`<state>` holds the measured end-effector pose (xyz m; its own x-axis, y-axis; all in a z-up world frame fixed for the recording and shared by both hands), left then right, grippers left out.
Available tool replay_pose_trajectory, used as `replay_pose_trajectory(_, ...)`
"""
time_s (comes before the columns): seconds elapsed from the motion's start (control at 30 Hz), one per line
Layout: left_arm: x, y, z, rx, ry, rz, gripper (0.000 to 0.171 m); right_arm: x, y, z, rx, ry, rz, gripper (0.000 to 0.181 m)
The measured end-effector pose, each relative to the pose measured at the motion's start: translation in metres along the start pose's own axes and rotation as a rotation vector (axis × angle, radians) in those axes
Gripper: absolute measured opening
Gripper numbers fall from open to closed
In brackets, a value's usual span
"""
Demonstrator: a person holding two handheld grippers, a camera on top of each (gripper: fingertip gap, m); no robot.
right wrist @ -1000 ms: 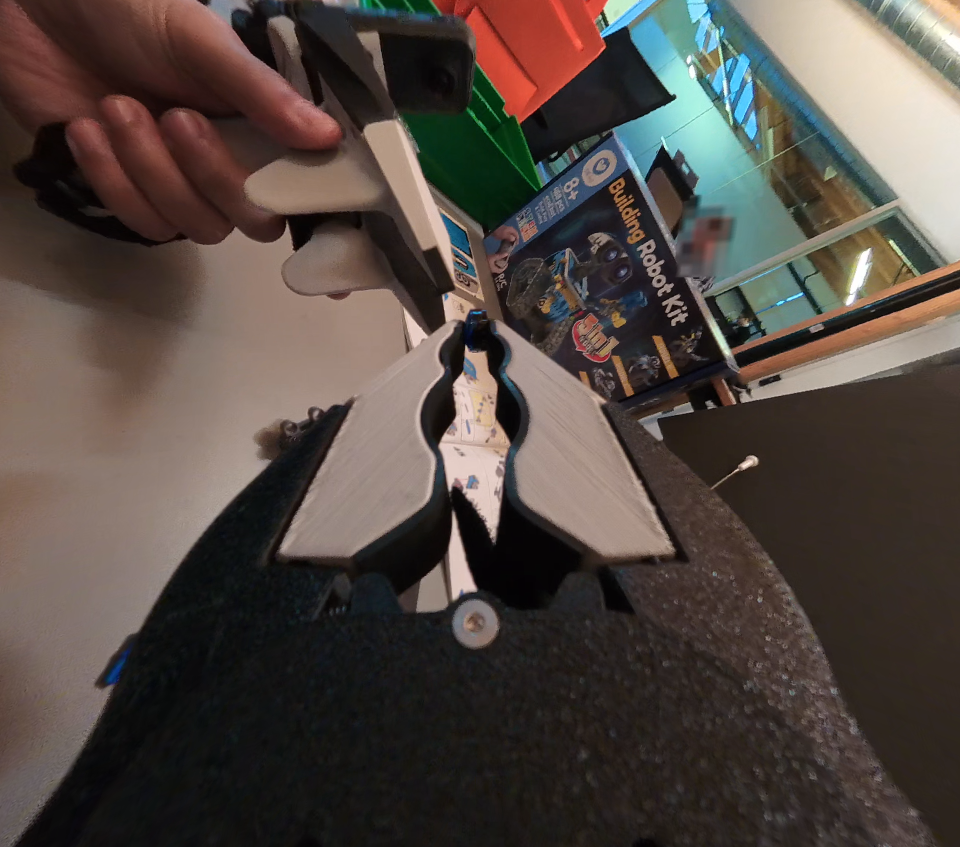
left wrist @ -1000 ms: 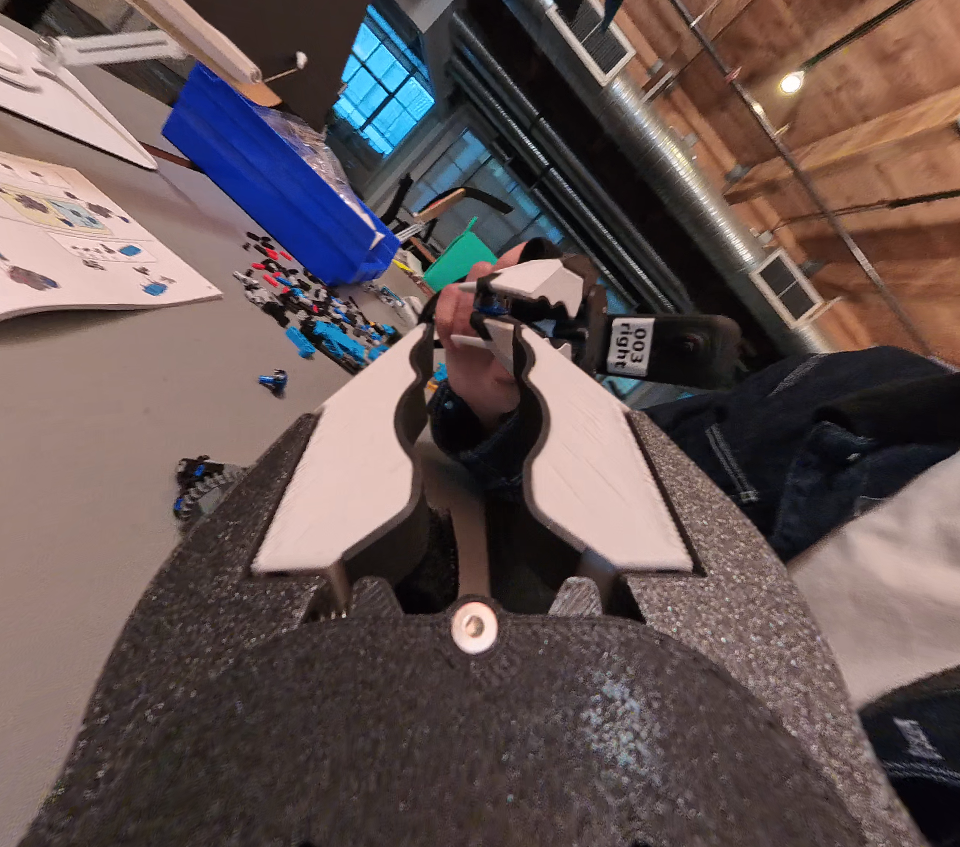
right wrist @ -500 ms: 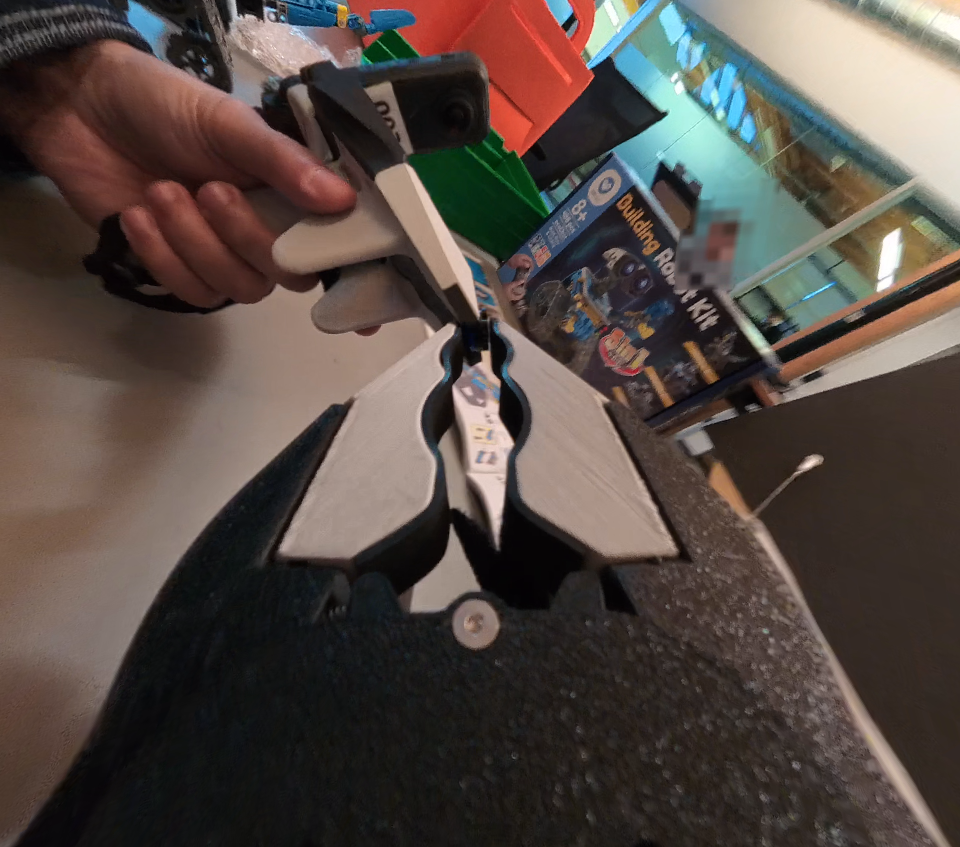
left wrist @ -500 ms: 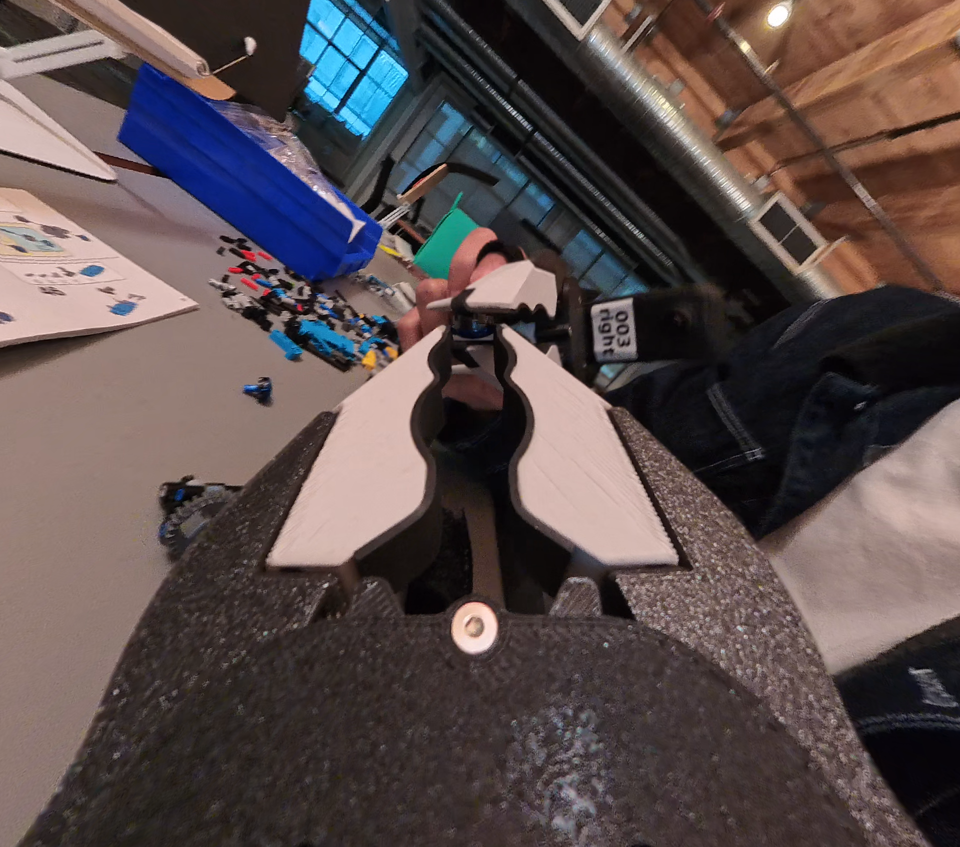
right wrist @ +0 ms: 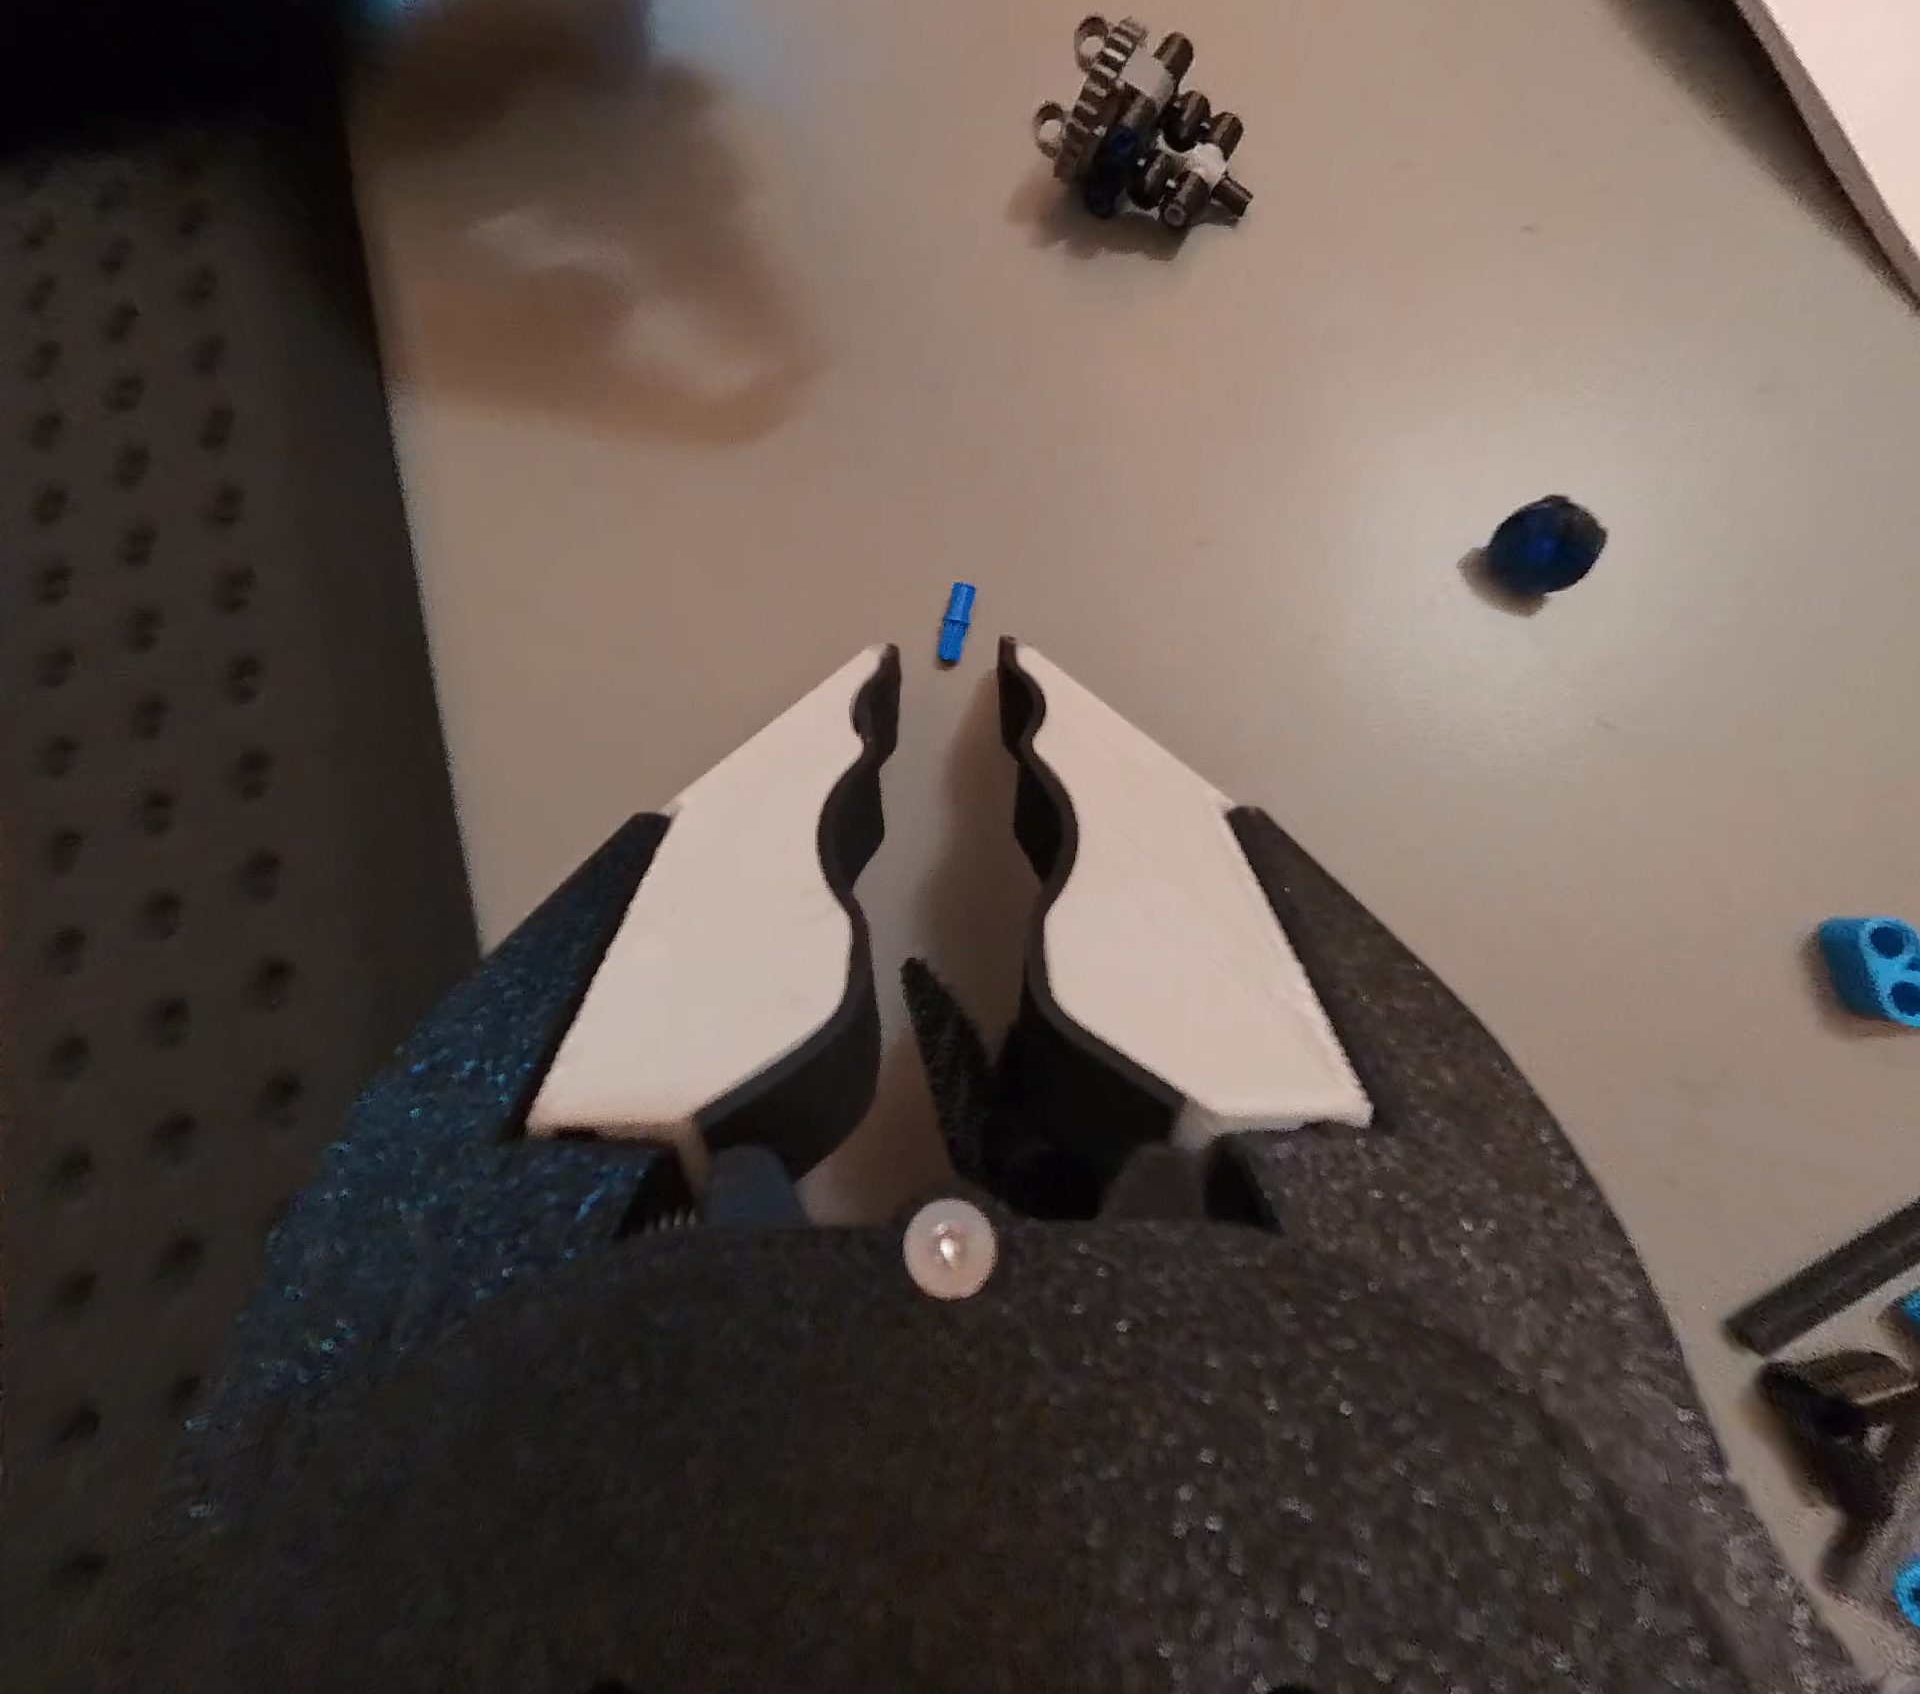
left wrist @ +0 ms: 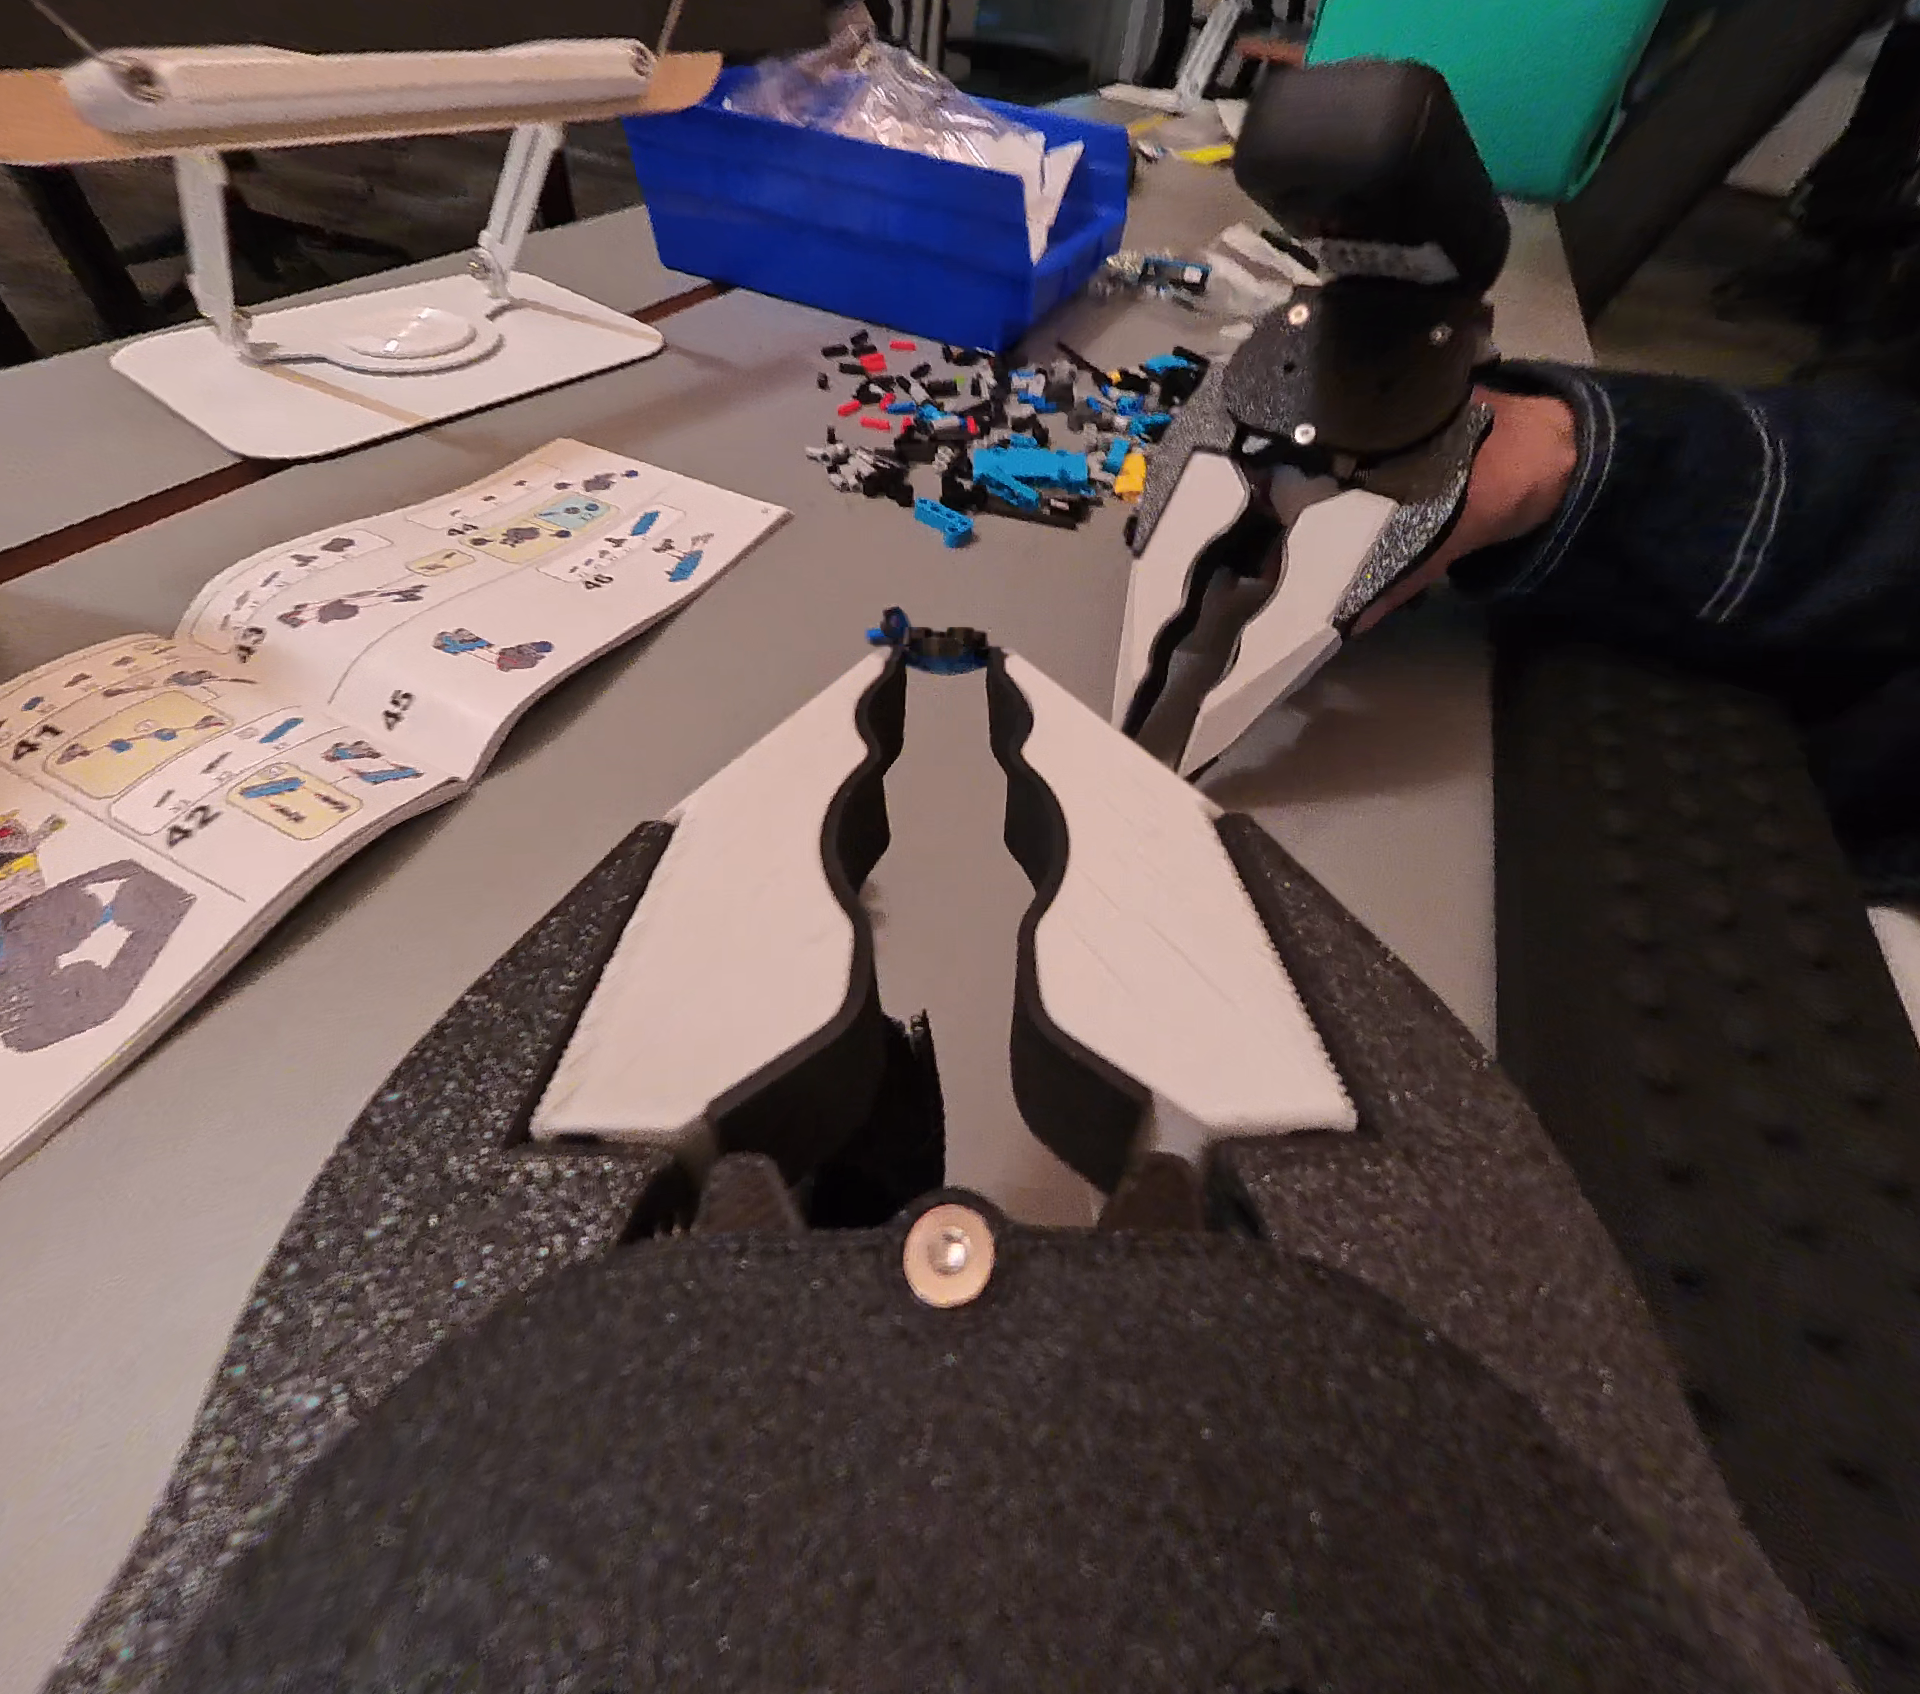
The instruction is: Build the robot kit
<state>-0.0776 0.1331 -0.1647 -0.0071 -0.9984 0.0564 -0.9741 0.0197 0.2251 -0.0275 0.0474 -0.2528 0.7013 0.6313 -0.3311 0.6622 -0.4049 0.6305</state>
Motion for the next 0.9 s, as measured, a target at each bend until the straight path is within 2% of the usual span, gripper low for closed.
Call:
replay_pose_trajectory(0.17, 0.014, -0.005, 0.012, -0.057, -0.009, 0.062, 0.015, 0.004, -0.003, -0.003, -0.052, 0.086, 0.111, 0.019)
replay_pose_trajectory(0.23, 0.018, -0.008, 0.02, -0.096, -0.039, 0.06, 0.015, 0.003, -0.007, -0.008, -0.031, 0.086, 0.103, 0.016)
replay_pose_trajectory(0.33, 0.023, -0.011, 0.026, -0.118, -0.089, 0.062, 0.015, 0.006, -0.011, -0.004, -0.08, 0.085, 0.119, 0.014)
replay_pose_trajectory(0.5, 0.025, -0.013, 0.029, -0.138, -0.098, 0.064, 0.015, 0.007, -0.013, -0.004, -0.166, 0.066, 0.114, 0.005)
replay_pose_trajectory(0.6, 0.019, -0.014, 0.031, -0.15, -0.096, 0.031, 0.015, 0.008, -0.014, -0.006, -0.171, 0.059, 0.085, 0.004)
replay_pose_trajectory(0.67, 0.015, -0.014, 0.03, -0.147, -0.079, 0.012, 0.015, 0.01, -0.013, -0.019, -0.08, 0.051, 0.067, 0.004)
replay_pose_trajectory(0.77, 0.006, -0.013, 0.022, -0.116, -0.029, -0.025, 0.015, 0.005, 0.005, -0.082, 0.318, -0.021, -0.017, 0.004)
replay_pose_trajectory(0.8, 0.003, -0.012, 0.016, -0.085, -0.002, -0.034, 0.015, -0.001, 0.006, -0.095, 0.401, -0.076, -0.099, 0.004)
replay_pose_trajectory(0.83, 0.001, -0.01, 0.01, -0.057, 0.026, -0.027, 0.015, -0.009, 0.003, -0.103, 0.437, -0.108, -0.172, 0.004)
replay_pose_trajectory(0.9, -0.003, -0.008, 0.005, -0.028, 0.066, -0.029, 0.015, -0.011, 0.0, -0.116, 0.535, -0.154, -0.212, 0.004)
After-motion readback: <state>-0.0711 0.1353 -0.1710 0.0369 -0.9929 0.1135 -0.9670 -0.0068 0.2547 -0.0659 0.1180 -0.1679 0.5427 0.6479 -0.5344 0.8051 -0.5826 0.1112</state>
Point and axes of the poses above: each gripper's, where its closed fingertips meet, y back along the fingers, z out of its underside, x = y × z across the jaws, the point moved 1 cm from there along y, back along the fingers, and after that the axes turned 13 degrees about -z, right-handed, at the moved point
